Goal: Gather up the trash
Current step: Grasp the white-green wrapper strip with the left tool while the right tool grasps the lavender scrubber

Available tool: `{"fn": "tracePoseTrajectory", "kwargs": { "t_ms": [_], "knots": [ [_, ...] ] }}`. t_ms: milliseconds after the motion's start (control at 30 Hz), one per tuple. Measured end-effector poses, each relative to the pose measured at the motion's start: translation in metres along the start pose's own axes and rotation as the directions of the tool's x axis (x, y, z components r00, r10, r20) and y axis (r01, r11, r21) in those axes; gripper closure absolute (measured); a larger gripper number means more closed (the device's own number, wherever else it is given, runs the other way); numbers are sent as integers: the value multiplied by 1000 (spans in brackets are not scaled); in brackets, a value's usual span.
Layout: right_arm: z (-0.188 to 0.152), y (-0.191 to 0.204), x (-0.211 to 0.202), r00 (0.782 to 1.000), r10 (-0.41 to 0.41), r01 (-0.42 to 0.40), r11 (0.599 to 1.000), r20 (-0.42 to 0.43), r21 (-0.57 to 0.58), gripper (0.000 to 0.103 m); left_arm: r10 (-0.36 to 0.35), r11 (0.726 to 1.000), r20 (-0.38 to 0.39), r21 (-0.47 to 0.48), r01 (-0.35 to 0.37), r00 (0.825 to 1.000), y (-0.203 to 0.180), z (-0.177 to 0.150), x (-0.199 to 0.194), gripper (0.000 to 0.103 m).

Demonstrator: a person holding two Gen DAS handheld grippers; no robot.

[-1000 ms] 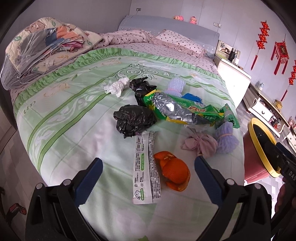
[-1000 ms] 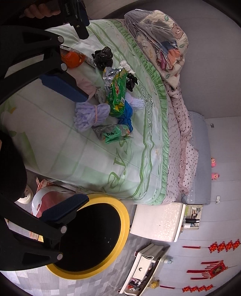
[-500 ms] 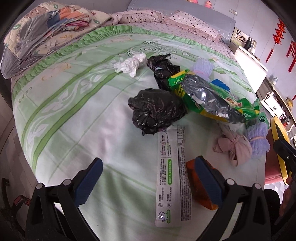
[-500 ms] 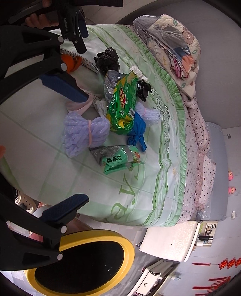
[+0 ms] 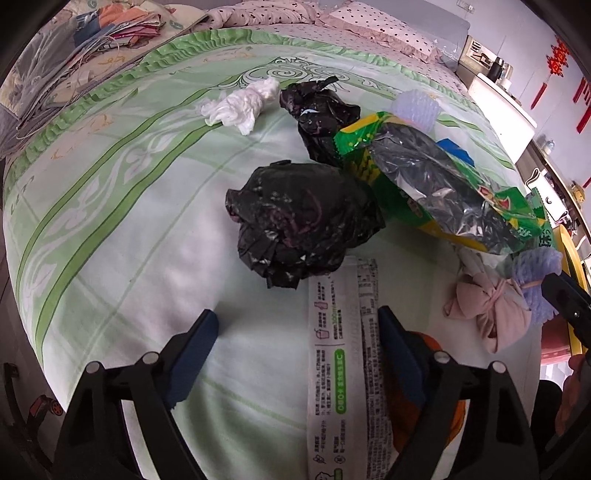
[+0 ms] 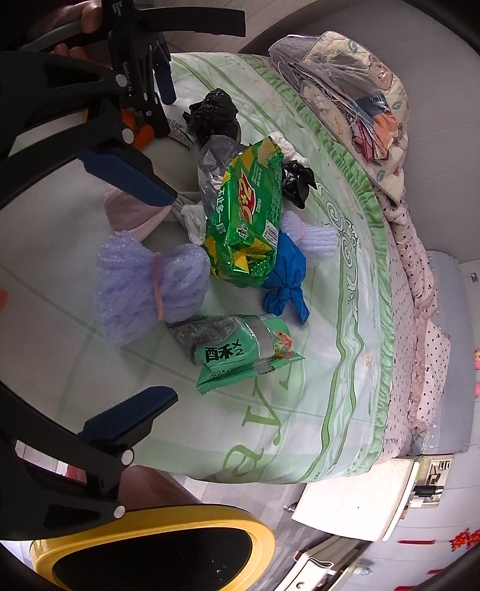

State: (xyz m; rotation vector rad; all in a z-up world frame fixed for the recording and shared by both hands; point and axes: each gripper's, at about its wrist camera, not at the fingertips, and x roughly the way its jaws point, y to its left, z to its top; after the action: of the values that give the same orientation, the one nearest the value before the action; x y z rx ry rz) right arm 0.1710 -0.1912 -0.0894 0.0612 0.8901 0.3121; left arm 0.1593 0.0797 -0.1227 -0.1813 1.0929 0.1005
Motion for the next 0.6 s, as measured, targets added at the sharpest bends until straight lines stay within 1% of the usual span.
{"fn": "tracePoseTrajectory", "kwargs": {
  "t_ms": [33, 67, 167, 200, 300, 367, 400, 433, 500, 600],
  "knots": [
    [0, -1, 2, 1000, -3, 3, 1000, -5, 3, 16, 9, 1000, 4, 5, -9, 1000, -1, 1, 0, 27],
    [-1, -2, 5, 1000, -5, 5, 1000, -10, 8, 17, 20, 1000, 11, 12, -20, 1000, -3, 1, 0, 31],
    [-3, -6, 15, 999, 0, 1, 1000, -43, 25, 19, 44, 998, 31, 38, -45, 999, -8, 1, -1, 39],
    [-4, -7, 19, 998, 2, -1, 1000, -57, 31, 21, 48, 998, 37, 47, -50, 998, -10, 1, -1, 41],
    [-5, -8, 23, 998, 10, -7, 999, -65, 42, 28, 65, 994, 61, 79, -70, 996, -15, 0, -1, 51],
    [-6, -7, 21, 998, 18, -16, 999, -55, 38, 36, 69, 994, 75, 83, -75, 995, -16, -2, -4, 66],
    [-7, -6, 21, 998, 22, -20, 999, -55, 32, 47, 71, 994, 82, 82, -78, 994, -16, -2, -5, 69],
    [-8, -6, 21, 998, 30, -29, 999, -58, 32, 53, 65, 994, 85, 77, -72, 994, -15, -2, -5, 70],
    [-9, -6, 20, 997, 51, -49, 998, -59, 32, 57, 53, 996, 89, 66, -59, 995, -12, -4, -6, 70],
    [-11, -4, 16, 996, 72, -71, 997, -55, 16, 59, 36, 998, 98, 49, -41, 995, -7, -9, -13, 72]
  ]
}}
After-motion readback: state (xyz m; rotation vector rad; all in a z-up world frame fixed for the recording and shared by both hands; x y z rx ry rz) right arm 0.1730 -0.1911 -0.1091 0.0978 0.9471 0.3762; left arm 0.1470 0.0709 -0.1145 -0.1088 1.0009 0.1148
